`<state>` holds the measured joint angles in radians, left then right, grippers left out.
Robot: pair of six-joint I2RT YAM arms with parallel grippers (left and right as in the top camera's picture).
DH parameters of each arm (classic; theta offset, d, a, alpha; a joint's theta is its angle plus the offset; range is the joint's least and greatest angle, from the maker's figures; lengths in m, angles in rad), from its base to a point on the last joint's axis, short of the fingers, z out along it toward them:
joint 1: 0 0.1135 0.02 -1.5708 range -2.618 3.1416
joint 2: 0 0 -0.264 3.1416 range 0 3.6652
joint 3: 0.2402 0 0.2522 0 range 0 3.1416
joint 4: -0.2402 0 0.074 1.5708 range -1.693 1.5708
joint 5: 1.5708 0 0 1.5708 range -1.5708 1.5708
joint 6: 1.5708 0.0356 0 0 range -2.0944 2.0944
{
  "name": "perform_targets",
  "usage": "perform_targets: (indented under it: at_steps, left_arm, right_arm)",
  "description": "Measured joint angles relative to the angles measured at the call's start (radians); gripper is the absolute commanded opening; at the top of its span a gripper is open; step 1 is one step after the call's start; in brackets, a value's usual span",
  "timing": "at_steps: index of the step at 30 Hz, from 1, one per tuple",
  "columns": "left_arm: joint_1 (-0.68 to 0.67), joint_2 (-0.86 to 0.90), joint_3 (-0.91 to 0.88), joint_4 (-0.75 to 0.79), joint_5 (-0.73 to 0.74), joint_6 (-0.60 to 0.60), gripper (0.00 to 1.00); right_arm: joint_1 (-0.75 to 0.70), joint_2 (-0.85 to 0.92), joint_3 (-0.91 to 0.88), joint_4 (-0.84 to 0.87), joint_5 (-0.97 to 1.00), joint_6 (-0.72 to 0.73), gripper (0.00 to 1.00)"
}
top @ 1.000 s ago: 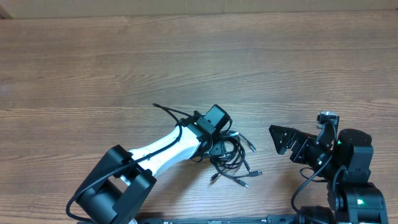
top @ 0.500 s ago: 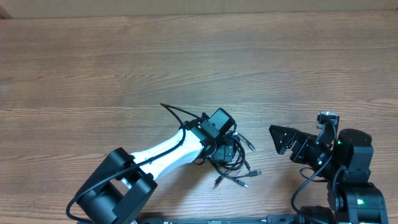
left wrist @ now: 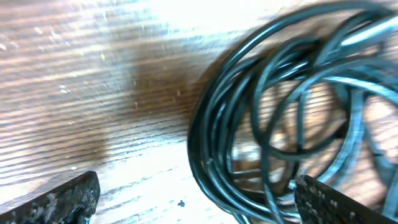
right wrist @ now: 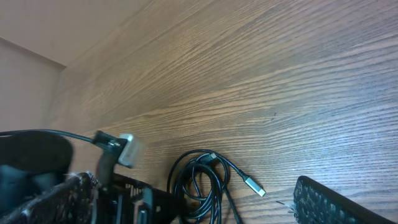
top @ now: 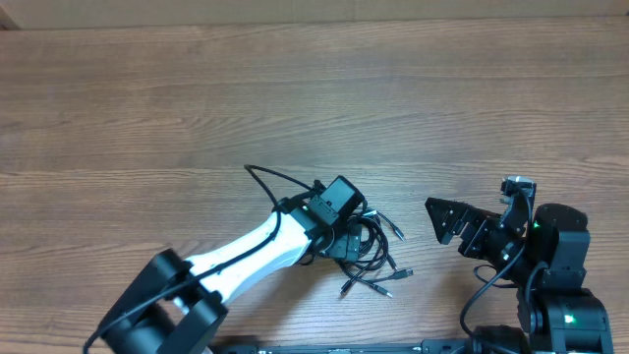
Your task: Untangle cables
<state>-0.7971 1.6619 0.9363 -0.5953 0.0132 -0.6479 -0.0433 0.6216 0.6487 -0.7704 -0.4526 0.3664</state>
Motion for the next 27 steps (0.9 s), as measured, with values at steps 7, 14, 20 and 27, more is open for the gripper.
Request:
perform_targets:
  at_steps: [7,14,20,27]
  left_arm:
    - [0.0,-0.072,0.0,0.001,-0.003,0.0,1.0]
    - [0.016,-0.072,-0.003,-0.069,-0.065,-0.109,1.0]
    - [0.034,-0.072,-0.008,-0.081,-0.081,-0.192,1.0]
    - [0.033,-0.072,-0.008,-0.082,-0.081,-0.192,0.98]
  right_arm:
    - [0.0,0.0,0.0,0.0,0.0,0.0,1.0]
    - [0.0,0.0,0.0,0.0,0.0,0.0,1.0]
    - [0.0,0.0,0.0,0.0,0.0,0.0,1.0]
    - [0.0,0.0,0.0,0.0,0.0,0.0,1.0]
